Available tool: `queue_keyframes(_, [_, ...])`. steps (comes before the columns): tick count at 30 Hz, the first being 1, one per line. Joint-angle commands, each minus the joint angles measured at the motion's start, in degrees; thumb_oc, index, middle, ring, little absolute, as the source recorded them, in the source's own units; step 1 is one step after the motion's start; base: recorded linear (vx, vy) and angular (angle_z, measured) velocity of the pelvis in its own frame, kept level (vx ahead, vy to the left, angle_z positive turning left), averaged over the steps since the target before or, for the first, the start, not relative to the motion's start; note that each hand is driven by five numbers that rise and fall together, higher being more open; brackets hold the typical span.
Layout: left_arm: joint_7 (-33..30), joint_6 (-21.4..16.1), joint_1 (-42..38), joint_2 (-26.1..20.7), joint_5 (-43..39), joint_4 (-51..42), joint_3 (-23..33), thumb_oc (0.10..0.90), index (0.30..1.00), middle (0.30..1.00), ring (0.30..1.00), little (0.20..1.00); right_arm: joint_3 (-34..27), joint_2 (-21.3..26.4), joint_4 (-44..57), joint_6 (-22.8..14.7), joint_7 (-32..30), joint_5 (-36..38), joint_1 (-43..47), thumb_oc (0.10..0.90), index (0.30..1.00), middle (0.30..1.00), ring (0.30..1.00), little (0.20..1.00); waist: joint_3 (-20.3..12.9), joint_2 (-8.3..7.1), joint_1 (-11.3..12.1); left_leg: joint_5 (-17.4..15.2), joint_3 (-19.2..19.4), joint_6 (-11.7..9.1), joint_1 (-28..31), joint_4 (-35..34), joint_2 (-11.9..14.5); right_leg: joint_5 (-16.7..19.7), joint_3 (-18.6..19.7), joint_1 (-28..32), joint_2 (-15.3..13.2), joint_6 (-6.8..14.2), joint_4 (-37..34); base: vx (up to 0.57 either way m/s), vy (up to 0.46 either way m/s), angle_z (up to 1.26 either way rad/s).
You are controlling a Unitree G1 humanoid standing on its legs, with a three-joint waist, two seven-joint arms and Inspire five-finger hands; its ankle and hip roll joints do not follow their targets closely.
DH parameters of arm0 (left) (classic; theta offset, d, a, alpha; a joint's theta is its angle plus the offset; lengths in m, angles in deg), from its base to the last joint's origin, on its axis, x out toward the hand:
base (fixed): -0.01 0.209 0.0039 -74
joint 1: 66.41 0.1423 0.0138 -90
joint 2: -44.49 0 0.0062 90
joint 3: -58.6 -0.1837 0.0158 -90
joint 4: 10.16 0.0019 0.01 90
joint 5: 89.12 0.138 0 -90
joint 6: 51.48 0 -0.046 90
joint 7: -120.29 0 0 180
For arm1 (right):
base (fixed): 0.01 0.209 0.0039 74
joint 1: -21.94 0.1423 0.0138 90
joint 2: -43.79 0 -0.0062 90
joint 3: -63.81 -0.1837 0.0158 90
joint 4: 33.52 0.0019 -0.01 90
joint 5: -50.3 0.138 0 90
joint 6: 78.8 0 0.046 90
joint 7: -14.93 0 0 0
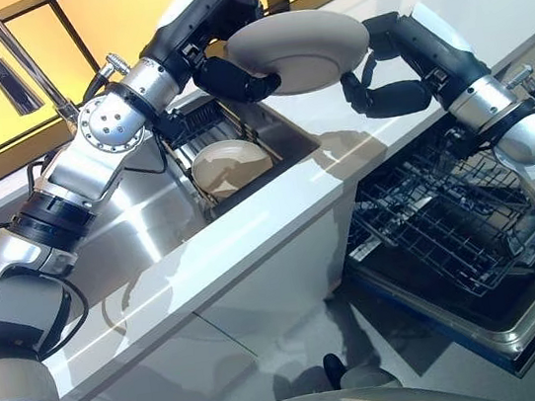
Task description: Pick up plates and place into dishwasher.
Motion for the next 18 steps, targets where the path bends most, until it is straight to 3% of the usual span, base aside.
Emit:
queue_keyframes(1, [-2.9, -3.0, -1.8, -2.3, -0.8, 6.2, 8.4, 0.8, 0.9, 0.9, 0.9, 0.9, -6.9, -1.8, -0.6, -4.6, -2.7, 4.4, 3.6, 0.1, 0.3, 0.3, 0.3, 0.2, -6.2, -2.5, 0.6, 1.1, -1.8, 2.5, -3.0, 0.1, -1.4, -3.5, 0.6, 4.3, 0.5, 3.4, 0.4, 0.0, 0.0, 0.0])
queue_keyframes(18, [-2.0, -5.9, 4.9, -6.6, -2.9, 6.3, 16.1, 0.8, 0.9, 0.9, 0.9, 0.9, -11.1, 0.4, -2.6, -4.6, -3.9, 2.4, 0.3, 0.1, 0.3, 0.3, 0.3, 0.2, -6.1, -2.72, 1.8, 1.2, -2.8, 2.4, -3.2, 0.1, -1.6, -3.6, -0.2, 4.5, 0.2, 3.3, 0.4, 0.0, 0.0, 0.0])
